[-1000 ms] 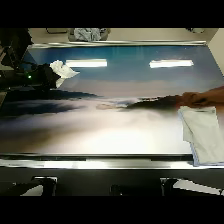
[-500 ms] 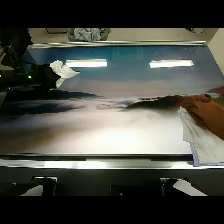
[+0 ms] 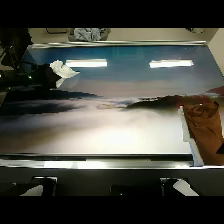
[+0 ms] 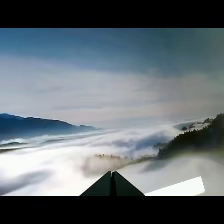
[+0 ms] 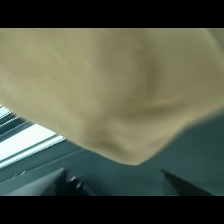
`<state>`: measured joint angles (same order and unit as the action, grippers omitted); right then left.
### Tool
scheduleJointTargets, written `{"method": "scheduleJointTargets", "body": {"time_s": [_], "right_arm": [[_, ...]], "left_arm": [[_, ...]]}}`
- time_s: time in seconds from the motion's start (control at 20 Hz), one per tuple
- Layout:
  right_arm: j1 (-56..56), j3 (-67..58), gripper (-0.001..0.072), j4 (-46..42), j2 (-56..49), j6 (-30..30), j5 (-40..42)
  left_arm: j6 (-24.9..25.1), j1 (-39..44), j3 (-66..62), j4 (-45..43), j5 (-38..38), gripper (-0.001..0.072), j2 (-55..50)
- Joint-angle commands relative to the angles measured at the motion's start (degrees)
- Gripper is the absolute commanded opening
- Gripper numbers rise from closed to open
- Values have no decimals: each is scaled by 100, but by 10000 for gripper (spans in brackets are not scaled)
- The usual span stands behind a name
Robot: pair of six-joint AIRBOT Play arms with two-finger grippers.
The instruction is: Fold the shirts.
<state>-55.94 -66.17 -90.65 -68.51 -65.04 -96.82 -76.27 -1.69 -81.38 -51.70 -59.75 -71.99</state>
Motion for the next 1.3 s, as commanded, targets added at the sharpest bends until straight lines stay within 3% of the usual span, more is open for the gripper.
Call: {"method": "scheduleJointTargets", "body": {"time_s": [0.0, 0.15, 0.3, 0.4, 0.5, 0.55, 0.6, 0.65, 0.75, 0.9, 1.25], "right_arm": [[9, -321, 691, -66, 31, 466, 667], [92, -1886, 690, 748, 48, 831, 1792], [1154, -3084, 669, 1694, 129, 1408, 3182], [2389, -3213, 669, 1694, 127, 1423, 3377], [3720, -3211, 670, 1174, -142, 1185, 2605], [4363, -3198, 671, 678, -404, 774, 1939], [4857, -3128, 670, 382, -686, 560, 1373], [5252, -2981, 670, 367, -988, 516, 844], [5685, -2640, 675, 723, -1478, 505, 125], [5947, -2291, 672, 754, -1781, 195, 37], [5930, -2288, 671, 592, -1779, 92, 179]], "left_arm": [[2, -2, -299, 0, -142, 34, 2], [-7, 15, -1200, -352, -166, 32, -9], [-820, 267, -1941, -2468, -162, 31, -136], [-1298, 538, -1915, -3928, -461, 32, -258], [-1399, 682, -1801, -4321, -1375, 45, -516], [-1401, 721, -1648, -4282, -1832, 156, -627], [-1519, 750, -1381, -4266, -2323, 369, -719], [-1683, 769, -1043, -4227, -2708, 482, -750], [-1563, 802, -98, -3873, -2817, 481, -566], [-1589, 809, 1102, -3720, -1943, 480, 37], [-1587, 809, 1252, -3720, -1880, 478, 122]]}}
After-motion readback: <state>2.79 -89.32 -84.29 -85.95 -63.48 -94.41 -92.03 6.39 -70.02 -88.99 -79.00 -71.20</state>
